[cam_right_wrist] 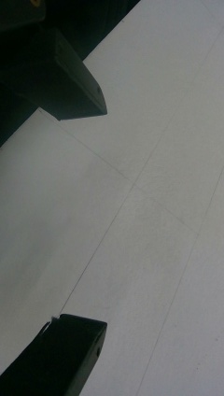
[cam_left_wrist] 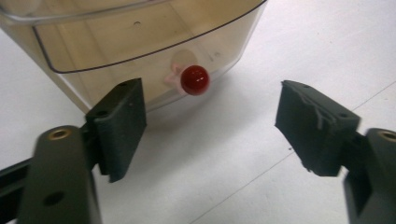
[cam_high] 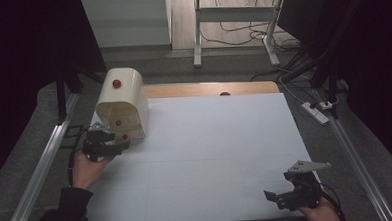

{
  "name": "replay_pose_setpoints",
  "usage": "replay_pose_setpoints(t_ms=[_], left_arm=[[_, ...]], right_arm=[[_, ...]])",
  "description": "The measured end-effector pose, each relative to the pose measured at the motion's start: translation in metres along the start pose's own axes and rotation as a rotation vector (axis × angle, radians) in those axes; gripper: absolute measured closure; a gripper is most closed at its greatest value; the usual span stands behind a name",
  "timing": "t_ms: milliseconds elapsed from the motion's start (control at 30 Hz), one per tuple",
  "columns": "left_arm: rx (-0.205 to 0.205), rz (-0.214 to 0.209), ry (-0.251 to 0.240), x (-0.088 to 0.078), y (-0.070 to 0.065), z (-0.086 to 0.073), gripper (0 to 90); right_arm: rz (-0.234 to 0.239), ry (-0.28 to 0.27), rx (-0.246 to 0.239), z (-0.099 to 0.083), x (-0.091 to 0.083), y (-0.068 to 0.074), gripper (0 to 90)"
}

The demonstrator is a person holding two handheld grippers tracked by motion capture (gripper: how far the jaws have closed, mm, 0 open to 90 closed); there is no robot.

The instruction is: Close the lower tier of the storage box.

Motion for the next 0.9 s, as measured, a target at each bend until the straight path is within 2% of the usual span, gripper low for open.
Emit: replay_pose_setpoints(t_ms=[400,633,900], left_arm=[[0.001,-0.041,-0.030,-0.006,-0.006,0.001,10.6],[0.021,-0.060,-0.014,-0.001,-0.010,0.000,0.1],[0.036,-0.127,-0.030,0.000,-0.011,-0.002,0.0]], right_arm=[[0.000,0.000,-0.001,0.000,0.000,0.000,0.3],[0.000,0.002,-0.002,0.000,0.000,0.000,0.3],[0.001,0.005,-0.002,0.000,0.000,0.001,0.3]])
Point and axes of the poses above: each handheld gripper's, and its own axes: x roughly forward along the jaws, z roughly out of its top, y roughly to its left, the point moved 2 cm from there along x, roughly forward along the jaws, and after that the axes turned 6 degrees about x, right-handed, at the moved point
